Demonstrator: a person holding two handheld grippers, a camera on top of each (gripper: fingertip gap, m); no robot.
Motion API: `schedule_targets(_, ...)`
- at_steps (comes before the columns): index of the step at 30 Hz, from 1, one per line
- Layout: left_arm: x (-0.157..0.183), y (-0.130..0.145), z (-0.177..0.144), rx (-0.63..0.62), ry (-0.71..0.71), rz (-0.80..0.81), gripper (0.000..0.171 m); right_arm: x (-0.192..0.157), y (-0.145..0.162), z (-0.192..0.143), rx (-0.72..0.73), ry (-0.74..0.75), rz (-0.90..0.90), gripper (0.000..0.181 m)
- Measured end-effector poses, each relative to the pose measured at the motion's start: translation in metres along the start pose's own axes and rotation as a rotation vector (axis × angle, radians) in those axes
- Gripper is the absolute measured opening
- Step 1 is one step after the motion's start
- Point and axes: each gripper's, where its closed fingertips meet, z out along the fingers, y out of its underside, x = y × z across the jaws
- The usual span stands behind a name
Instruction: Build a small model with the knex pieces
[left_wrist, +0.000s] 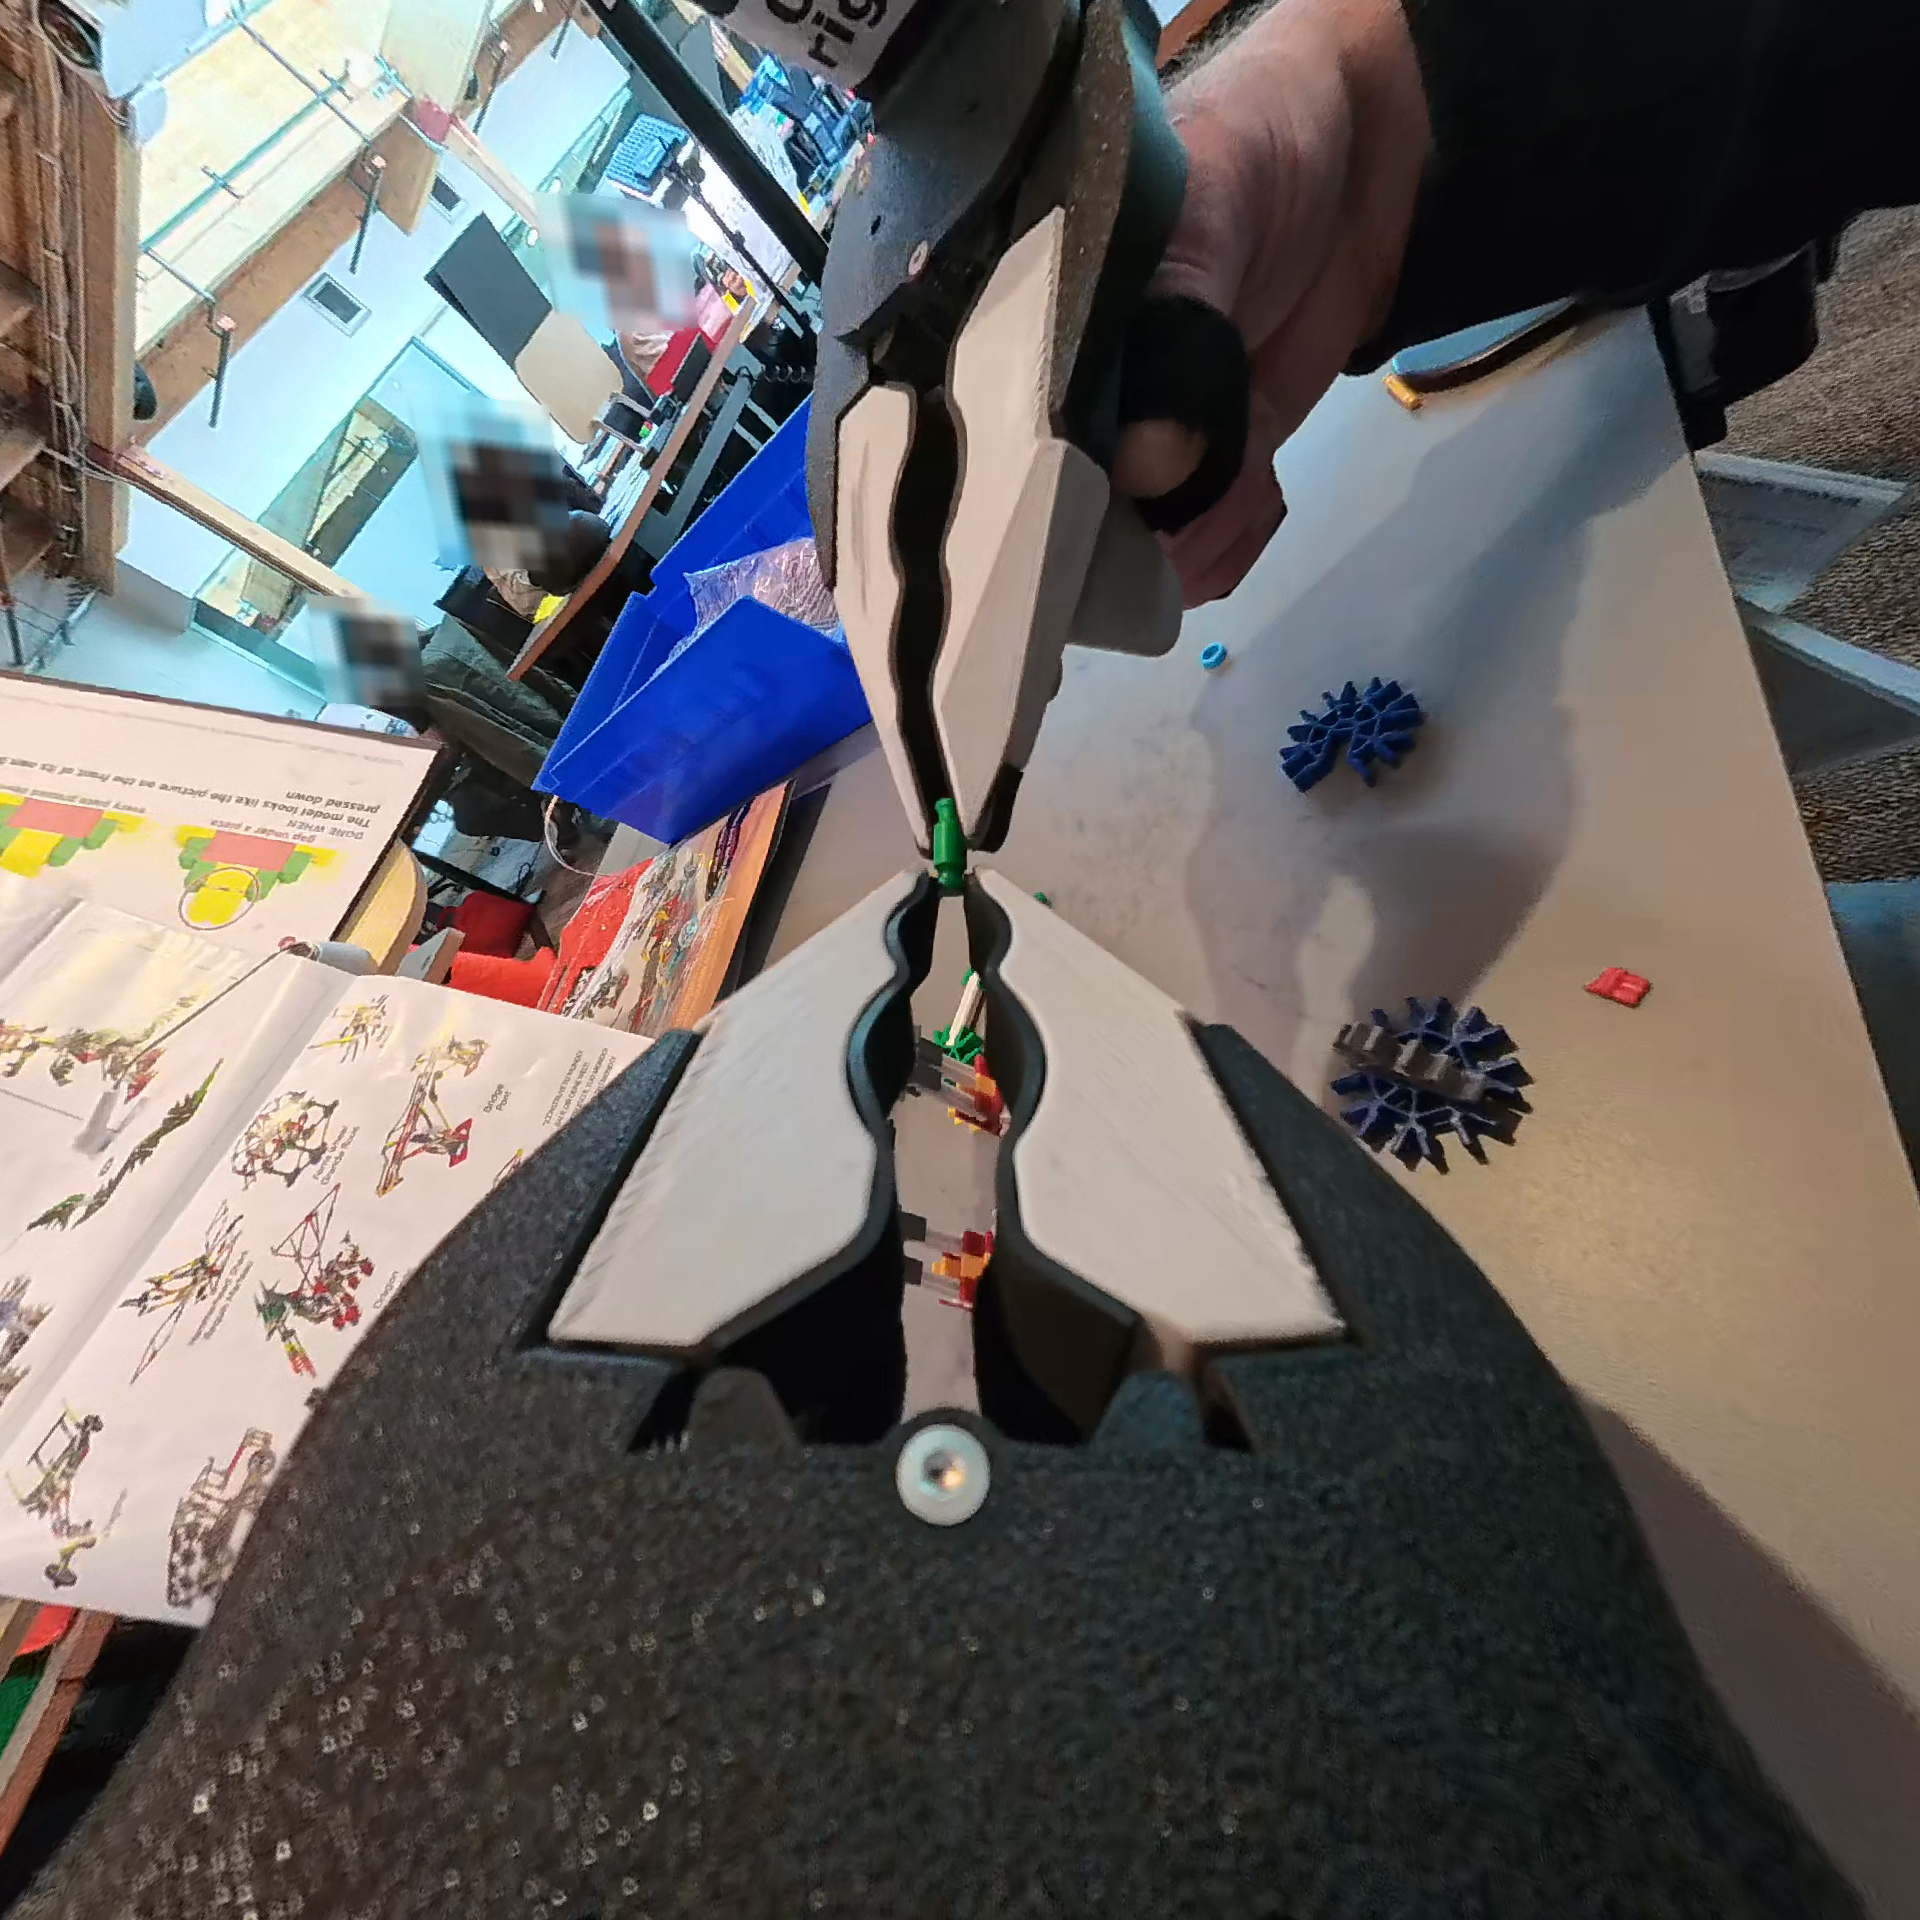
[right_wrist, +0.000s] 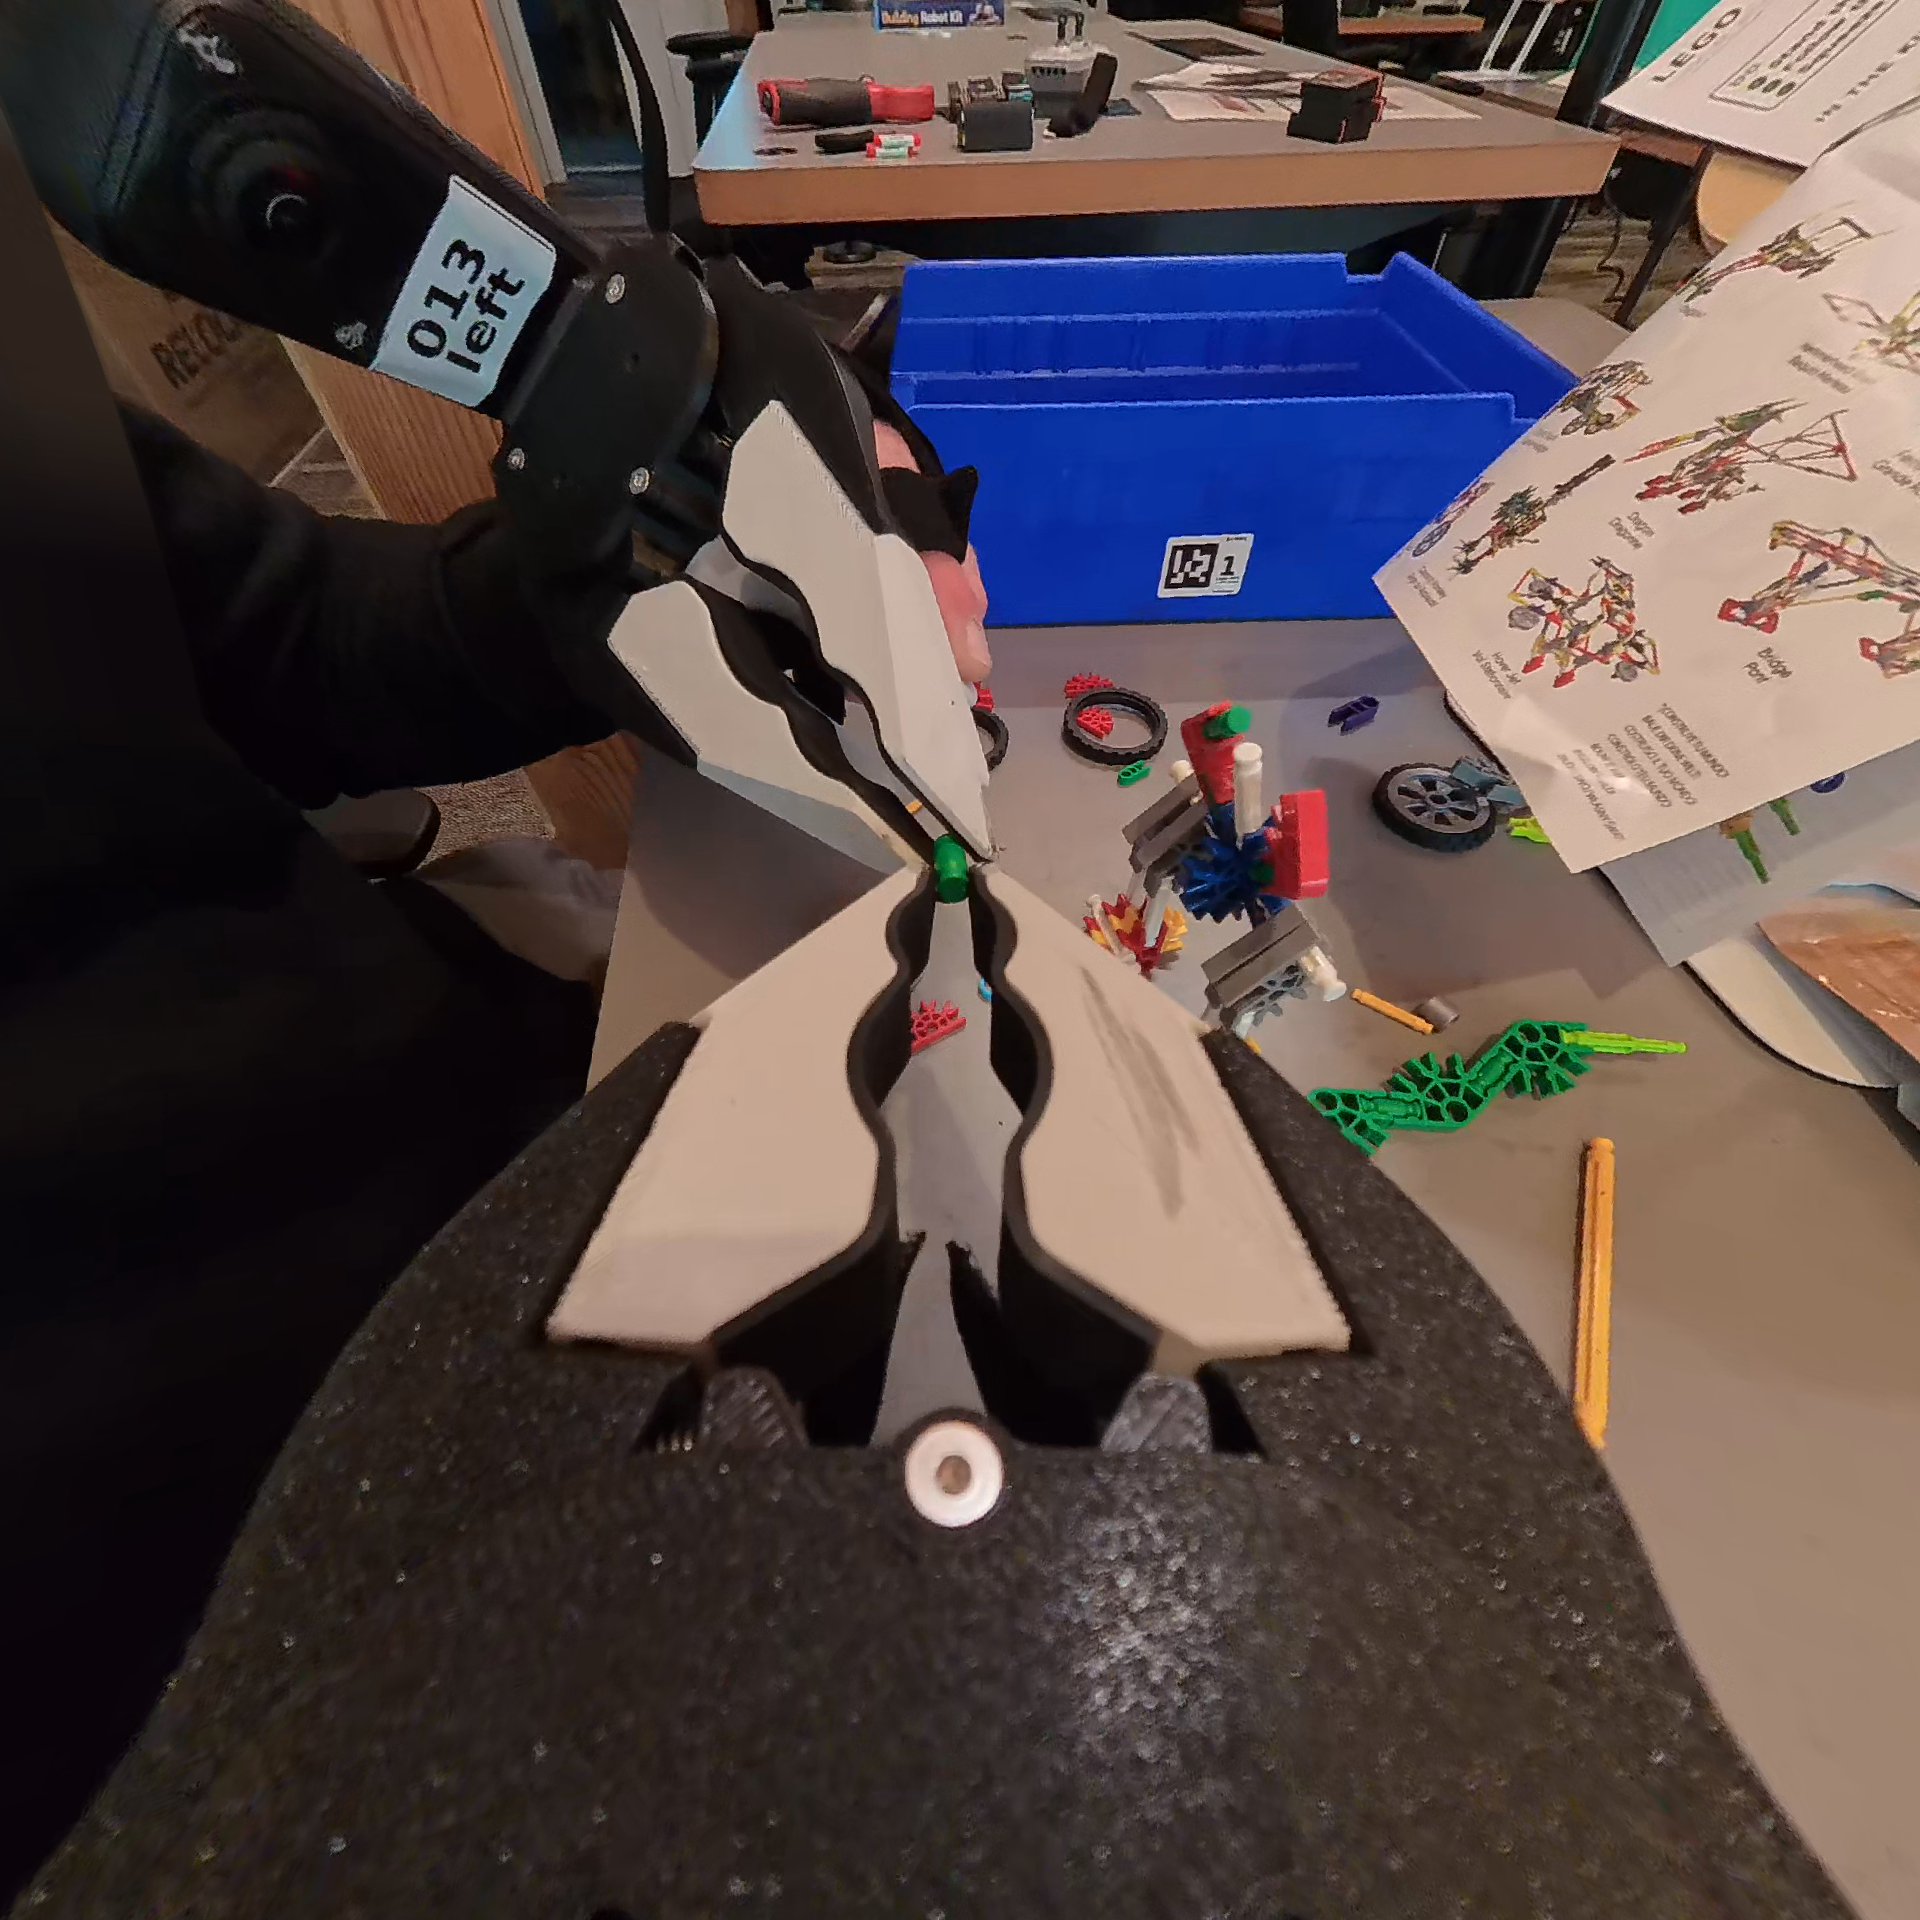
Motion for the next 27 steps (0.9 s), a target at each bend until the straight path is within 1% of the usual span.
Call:
schedule_targets(8,0.001,-0.006,-0.007,0.014,0.007,-0.029,0.005,-0.008,-0.005,0.000,0.010,0.016,-0.035,0.005)
schedule_targets(9,-0.002,-0.005,-0.008,0.008,-0.006,-0.030,0.009,-0.007,-0.006,0.000,0.010,0.019,-0.038,0.005)
schedule_targets(11,-0.016,-0.002,-0.012,-0.018,-0.065,-0.022,0.021,-0.001,-0.008,-0.004,0.007,0.045,-0.046,0.005)
schedule_targets(13,-0.029,0.001,-0.016,-0.030,-0.092,-0.060,0.034,0.009,-0.015,-0.011,0.008,0.072,-0.049,0.005)
schedule_targets(15,-0.041,0.012,-0.015,-0.071,-0.118,-0.099,0.044,0.022,-0.019,-0.018,-0.021,0.112,-0.075,0.005)
schedule_targets(18,-0.055,0.030,-0.008,-0.120,-0.168,-0.110,0.045,0.040,-0.024,-0.020,-0.081,0.144,-0.111,0.005)
schedule_targets(20,-0.059,0.038,-0.003,-0.131,-0.168,-0.125,0.046,0.049,-0.023,-0.016,-0.109,0.159,-0.124,0.005)
schedule_targets(23,-0.060,0.038,0.005,-0.111,-0.133,-0.152,0.044,0.050,-0.021,-0.005,-0.112,0.145,-0.118,0.005)
schedule_targets(25,-0.059,0.042,0.010,-0.127,-0.090,-0.153,0.044,0.050,-0.017,0.004,-0.110,0.146,-0.111,0.005)
schedule_targets(27,-0.061,0.047,0.013,-0.146,-0.063,-0.149,0.040,0.051,-0.013,0.010,-0.093,0.157,-0.094,0.005)
